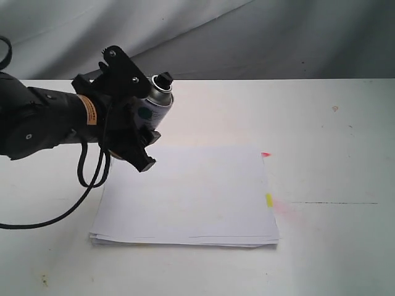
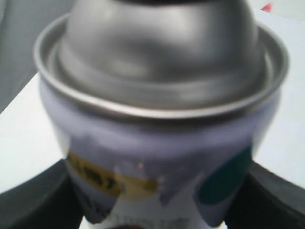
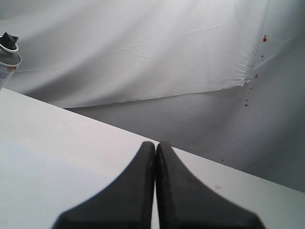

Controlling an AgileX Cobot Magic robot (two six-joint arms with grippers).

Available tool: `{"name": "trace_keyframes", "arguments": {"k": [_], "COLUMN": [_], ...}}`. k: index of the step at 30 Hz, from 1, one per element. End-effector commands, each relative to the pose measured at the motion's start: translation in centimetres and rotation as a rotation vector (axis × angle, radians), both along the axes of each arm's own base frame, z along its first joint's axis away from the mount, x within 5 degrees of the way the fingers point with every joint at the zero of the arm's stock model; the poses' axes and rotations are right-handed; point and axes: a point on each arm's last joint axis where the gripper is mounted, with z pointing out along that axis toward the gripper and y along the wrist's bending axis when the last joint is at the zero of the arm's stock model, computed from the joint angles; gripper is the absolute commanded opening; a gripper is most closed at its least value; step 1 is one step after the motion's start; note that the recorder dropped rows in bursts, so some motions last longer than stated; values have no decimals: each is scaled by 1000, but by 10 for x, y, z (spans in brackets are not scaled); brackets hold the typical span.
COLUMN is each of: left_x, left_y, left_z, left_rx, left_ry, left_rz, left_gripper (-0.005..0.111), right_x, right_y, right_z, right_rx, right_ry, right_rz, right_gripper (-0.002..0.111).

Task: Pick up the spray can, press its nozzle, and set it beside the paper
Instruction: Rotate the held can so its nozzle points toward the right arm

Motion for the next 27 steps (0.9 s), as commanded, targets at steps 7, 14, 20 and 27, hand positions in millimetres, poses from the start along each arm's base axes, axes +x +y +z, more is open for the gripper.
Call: {"name": "trace_keyframes", "arguments": {"k": [7,14,20,27], "left_x": [0,16,28,20], "left_y": [-7,-4,0,-14], "left_z": [5,-19,-33,-35], "left_rx": [28,241,325,474], "left_ry": [-93,-99,-123,-236], "left_rz": [-56,-59,38,-73], "left_gripper": [0,0,0,0], "right_x": [0,0,0,0], "right_y": [0,0,0,0], "right_z": [0,0,0,0], "right_rx": [8,8,8,8], "right_ry": [-6,-6,-6,-6], "right_rz": [1,1,1,1], "right_gripper": [0,0,0,0]}}
